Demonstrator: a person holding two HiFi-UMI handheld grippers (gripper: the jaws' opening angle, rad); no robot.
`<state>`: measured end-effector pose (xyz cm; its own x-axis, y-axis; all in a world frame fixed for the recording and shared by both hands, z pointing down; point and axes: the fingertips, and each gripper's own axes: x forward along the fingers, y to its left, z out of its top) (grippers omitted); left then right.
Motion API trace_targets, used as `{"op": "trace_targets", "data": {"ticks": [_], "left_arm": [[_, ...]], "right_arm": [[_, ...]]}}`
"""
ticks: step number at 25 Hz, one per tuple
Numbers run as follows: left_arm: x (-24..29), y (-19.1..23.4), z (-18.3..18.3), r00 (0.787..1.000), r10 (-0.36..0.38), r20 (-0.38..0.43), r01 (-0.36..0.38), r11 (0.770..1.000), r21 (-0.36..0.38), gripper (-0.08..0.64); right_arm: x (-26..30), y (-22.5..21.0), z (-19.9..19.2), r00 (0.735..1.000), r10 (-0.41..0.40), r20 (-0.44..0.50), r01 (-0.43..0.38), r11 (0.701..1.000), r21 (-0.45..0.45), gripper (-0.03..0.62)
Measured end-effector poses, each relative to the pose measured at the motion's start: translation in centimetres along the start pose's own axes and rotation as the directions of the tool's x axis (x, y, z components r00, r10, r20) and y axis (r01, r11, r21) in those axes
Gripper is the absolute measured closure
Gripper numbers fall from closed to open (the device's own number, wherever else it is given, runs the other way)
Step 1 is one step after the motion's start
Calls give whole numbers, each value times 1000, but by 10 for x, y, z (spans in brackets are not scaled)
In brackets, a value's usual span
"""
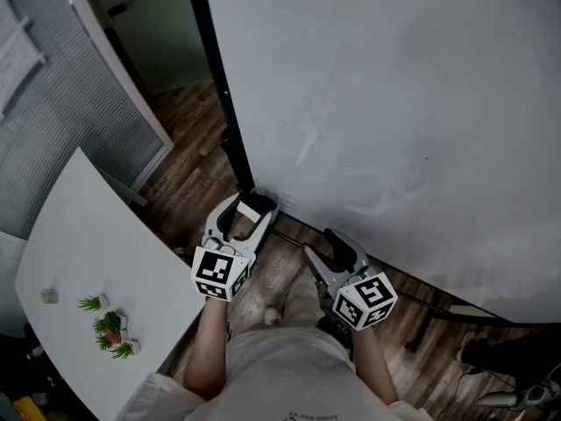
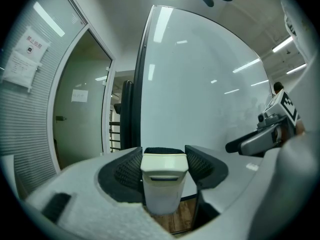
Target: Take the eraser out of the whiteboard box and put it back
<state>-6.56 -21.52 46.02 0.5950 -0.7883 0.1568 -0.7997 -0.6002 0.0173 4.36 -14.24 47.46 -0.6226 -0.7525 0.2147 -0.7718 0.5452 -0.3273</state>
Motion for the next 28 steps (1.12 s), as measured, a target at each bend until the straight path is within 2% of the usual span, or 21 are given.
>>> {"op": "trace_targets", "data": {"ticks": [20,28], "left_arm": [[14,1,-17,999,-40,-35,39,999,-14,293],[17,2,-20,999,-43,-28,41,997,-61,290]], "right_arm": [[4,-5,0,1000,4,-11,-4,1000,12,360],[3,-6,-1,1000,21,-7,-21,999,38,360]]}}
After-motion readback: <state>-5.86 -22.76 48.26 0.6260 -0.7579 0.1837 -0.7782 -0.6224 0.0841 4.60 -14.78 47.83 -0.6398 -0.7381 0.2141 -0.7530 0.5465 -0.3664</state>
